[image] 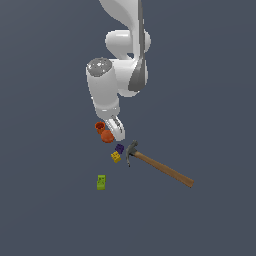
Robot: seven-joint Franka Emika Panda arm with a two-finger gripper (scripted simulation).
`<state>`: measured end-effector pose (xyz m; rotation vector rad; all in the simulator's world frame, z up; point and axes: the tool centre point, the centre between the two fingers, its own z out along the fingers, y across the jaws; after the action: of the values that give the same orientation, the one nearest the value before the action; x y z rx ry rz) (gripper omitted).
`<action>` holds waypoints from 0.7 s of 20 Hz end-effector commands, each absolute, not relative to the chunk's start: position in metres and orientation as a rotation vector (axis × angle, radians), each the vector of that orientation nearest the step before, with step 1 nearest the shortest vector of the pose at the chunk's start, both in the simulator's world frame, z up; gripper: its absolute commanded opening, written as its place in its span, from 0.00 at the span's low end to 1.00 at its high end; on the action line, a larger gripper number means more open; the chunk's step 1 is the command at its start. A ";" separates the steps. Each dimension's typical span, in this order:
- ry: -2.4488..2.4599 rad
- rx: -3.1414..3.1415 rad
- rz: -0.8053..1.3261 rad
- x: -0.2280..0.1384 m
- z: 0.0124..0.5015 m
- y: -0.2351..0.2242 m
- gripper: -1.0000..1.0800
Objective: Pick up a designated object from a clutter of objects.
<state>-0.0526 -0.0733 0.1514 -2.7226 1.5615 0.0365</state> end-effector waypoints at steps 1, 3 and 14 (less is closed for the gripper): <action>1.673 -2.655 0.031 -0.058 0.142 -0.079 0.96; 1.759 -2.599 0.027 -0.063 0.135 -0.083 0.96; 2.107 -2.329 0.007 -0.086 0.105 -0.103 0.96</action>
<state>-0.0839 -0.1006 0.1080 -2.3613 2.0703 0.0104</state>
